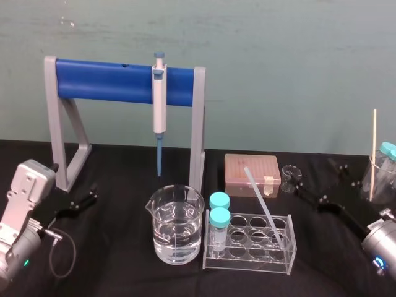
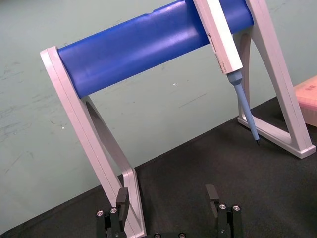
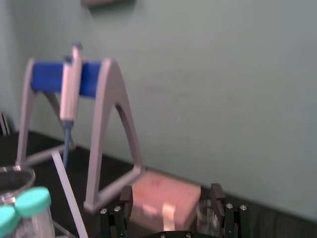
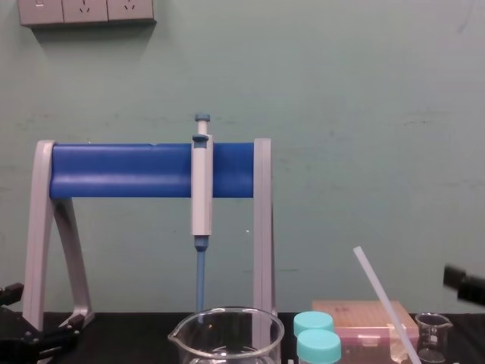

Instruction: Pick up the stirring rod with one hand, then place it down.

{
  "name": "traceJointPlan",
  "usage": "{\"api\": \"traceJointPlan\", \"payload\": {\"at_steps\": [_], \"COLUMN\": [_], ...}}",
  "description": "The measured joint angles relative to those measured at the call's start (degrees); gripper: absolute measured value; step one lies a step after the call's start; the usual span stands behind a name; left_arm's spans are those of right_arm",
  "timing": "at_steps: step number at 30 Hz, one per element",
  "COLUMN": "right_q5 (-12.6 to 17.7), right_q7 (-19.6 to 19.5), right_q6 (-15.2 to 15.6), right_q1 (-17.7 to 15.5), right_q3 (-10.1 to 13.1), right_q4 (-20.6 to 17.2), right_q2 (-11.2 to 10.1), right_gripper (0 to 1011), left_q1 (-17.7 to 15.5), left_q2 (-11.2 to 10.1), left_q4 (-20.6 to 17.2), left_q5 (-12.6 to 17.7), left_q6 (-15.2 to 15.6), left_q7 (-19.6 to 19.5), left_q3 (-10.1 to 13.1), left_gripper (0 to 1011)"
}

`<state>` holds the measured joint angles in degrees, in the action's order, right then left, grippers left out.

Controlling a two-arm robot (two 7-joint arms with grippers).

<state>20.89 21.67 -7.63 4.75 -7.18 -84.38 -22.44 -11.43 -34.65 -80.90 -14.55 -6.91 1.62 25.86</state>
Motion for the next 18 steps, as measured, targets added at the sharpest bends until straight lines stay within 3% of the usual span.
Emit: {"api": "traceJointPlan", "payload": {"at_steps": [2, 5, 18], "right_q5": [-0.2, -0.4, -0.4], "right_q7": [-0.7, -1.3, -1.2], "right_q6": [2.9, 4.9, 5.3], "right_q1": [0.2, 0.4, 0.6], "right_q3": [-0.4, -0.7, -0.9], "right_q4": [0.1, 0.4, 0.7], "right_q2": [-0.2, -0.3, -0.4], "right_gripper": [1003, 1003, 1003], "left_q1": [0.0, 0.0, 0.0], "left_q2": [0.0, 0.0, 0.0], "left_q4": [0.0, 0.0, 0.0], "left_q5": [0.0, 0.0, 0.0], "left_q6": [0.0, 0.0, 0.0], "left_q7": [0.0, 0.0, 0.0], "left_q3": [0.0, 0.0, 0.0], "left_gripper": [1000, 1000, 1001]}}
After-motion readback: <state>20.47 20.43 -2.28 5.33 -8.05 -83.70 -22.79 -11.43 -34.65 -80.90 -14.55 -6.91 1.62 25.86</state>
